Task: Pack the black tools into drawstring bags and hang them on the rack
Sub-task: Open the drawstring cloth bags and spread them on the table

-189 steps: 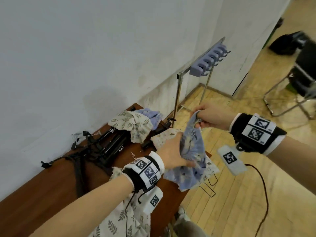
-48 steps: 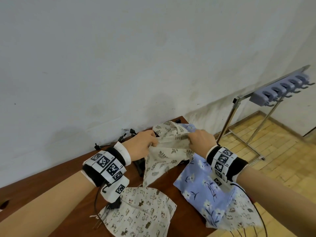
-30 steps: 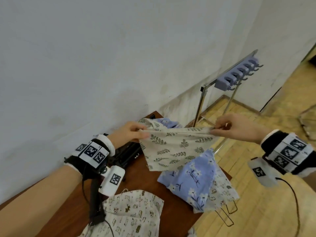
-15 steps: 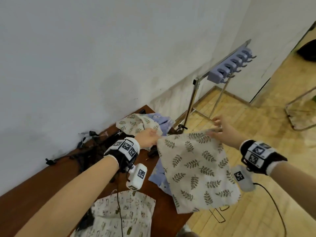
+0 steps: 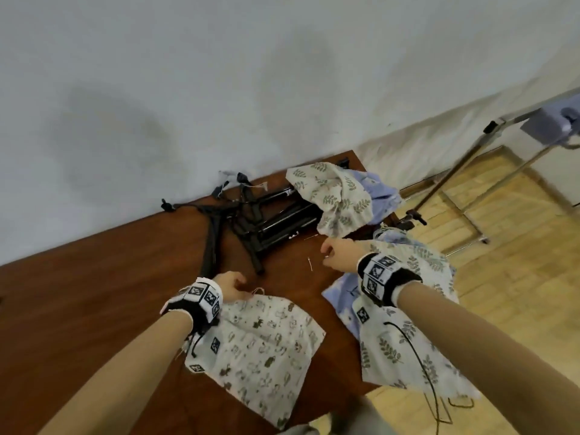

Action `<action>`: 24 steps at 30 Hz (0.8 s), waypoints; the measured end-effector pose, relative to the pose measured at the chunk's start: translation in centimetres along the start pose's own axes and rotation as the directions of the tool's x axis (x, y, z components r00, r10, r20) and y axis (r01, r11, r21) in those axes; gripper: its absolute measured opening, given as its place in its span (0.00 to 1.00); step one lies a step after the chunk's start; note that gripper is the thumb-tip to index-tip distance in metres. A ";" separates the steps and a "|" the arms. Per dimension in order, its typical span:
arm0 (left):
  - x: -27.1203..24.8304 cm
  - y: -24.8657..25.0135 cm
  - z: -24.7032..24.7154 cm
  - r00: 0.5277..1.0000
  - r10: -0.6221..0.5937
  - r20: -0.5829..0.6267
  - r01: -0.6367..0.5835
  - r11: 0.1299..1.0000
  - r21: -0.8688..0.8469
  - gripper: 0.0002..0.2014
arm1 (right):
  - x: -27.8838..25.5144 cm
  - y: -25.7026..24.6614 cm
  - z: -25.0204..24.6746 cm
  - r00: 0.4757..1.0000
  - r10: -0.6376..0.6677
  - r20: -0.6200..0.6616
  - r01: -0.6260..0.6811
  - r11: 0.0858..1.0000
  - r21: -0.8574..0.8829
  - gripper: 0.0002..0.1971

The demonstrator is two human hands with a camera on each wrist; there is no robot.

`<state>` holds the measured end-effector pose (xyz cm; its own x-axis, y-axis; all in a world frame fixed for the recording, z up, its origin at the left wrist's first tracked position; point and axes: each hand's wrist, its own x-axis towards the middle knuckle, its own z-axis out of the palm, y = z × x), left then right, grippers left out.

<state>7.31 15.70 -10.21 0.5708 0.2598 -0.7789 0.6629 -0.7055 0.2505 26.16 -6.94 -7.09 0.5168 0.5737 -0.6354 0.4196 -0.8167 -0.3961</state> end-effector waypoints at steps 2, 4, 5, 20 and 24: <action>0.0 -1.1 1.7 0.999 -0.008 0.033 0.005 0.996 0.092 0.34 | 2.2 -1.5 1.6 0.998 0.048 0.029 -0.048 0.999 0.022 0.13; 0.0 -1.6 2.7 0.999 -0.009 0.044 -0.001 0.975 0.223 0.37 | 3.8 -2.2 3.3 0.992 0.125 0.034 -0.124 0.992 -0.029 0.16; 0.1 -1.8 3.0 1.000 -0.013 0.024 0.006 0.965 0.262 0.37 | 4.4 -2.3 4.2 0.985 0.168 0.023 -0.167 0.985 -0.054 0.18; 0.4 -2.0 2.8 0.982 0.162 -0.093 -0.170 0.981 -0.093 0.07 | 6.6 -1.6 8.7 0.951 0.235 -0.200 -0.248 0.968 -0.042 0.11; -0.4 -0.8 3.1 0.969 0.238 -0.070 -0.245 0.962 -0.118 0.10 | 6.0 -2.1 8.4 0.969 0.194 -0.153 -0.214 0.968 -0.130 0.10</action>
<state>5.08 14.12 -11.85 0.7448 0.1300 -0.6545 0.5551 -0.6650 0.4997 22.11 -2.33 -15.60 0.6965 0.4070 -0.5909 0.3927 -0.9055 -0.1607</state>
